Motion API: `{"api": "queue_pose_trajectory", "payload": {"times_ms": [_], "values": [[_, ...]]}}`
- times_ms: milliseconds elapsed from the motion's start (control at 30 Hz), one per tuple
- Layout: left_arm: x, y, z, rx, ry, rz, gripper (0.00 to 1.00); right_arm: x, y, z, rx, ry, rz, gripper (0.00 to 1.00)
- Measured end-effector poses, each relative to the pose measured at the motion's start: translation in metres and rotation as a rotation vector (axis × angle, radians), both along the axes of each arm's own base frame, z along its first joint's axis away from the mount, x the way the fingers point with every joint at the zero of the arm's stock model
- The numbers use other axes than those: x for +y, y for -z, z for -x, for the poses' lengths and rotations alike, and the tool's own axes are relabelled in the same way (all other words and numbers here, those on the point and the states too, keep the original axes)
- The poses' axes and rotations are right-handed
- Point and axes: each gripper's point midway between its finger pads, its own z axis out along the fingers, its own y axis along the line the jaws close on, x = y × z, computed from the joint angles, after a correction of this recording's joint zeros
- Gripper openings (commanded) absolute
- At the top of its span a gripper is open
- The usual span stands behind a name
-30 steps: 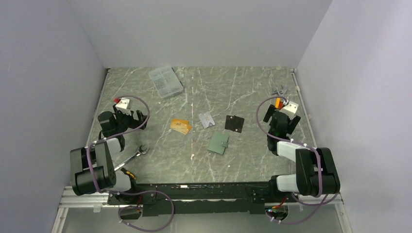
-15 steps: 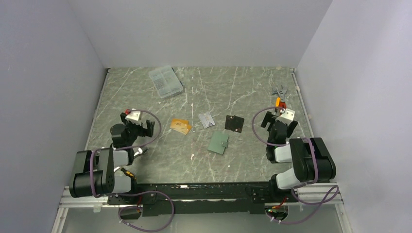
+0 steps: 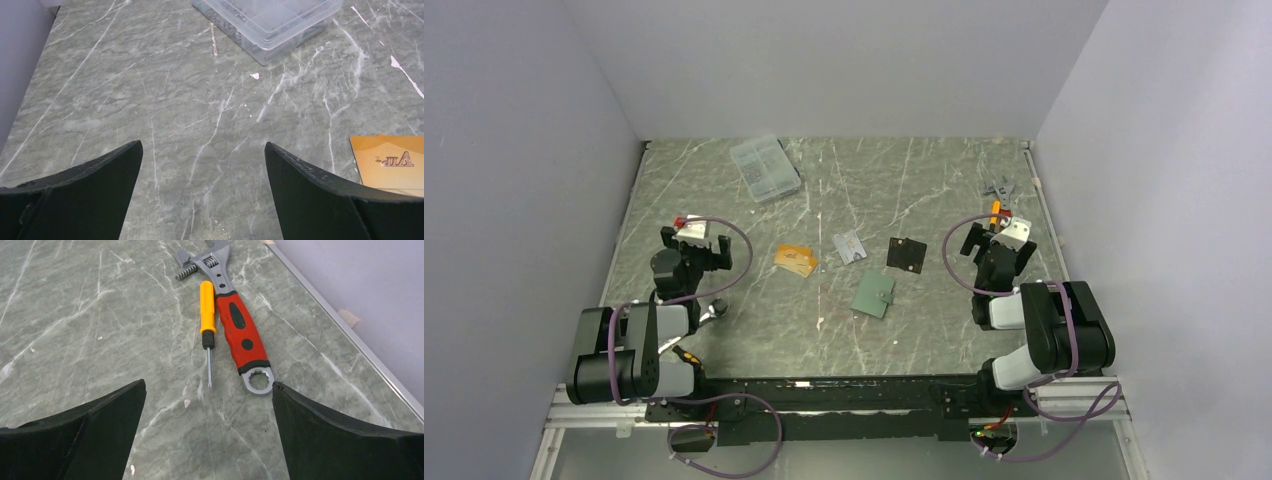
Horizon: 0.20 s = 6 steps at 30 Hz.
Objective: Put the credit cards into the card holder
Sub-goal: Reset both arms
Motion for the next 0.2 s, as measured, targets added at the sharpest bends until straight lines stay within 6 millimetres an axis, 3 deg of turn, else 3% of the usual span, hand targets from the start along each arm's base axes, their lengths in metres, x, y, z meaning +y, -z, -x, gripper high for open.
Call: {"api": "queue_pose_trajectory", "payload": {"times_ms": [200], "values": [[0.0011, -0.0003, -0.0003, -0.001, -0.007, -0.002, 0.99, 0.0000, 0.0000, 0.0000, 0.000, 0.000, 0.000, 1.00]]}}
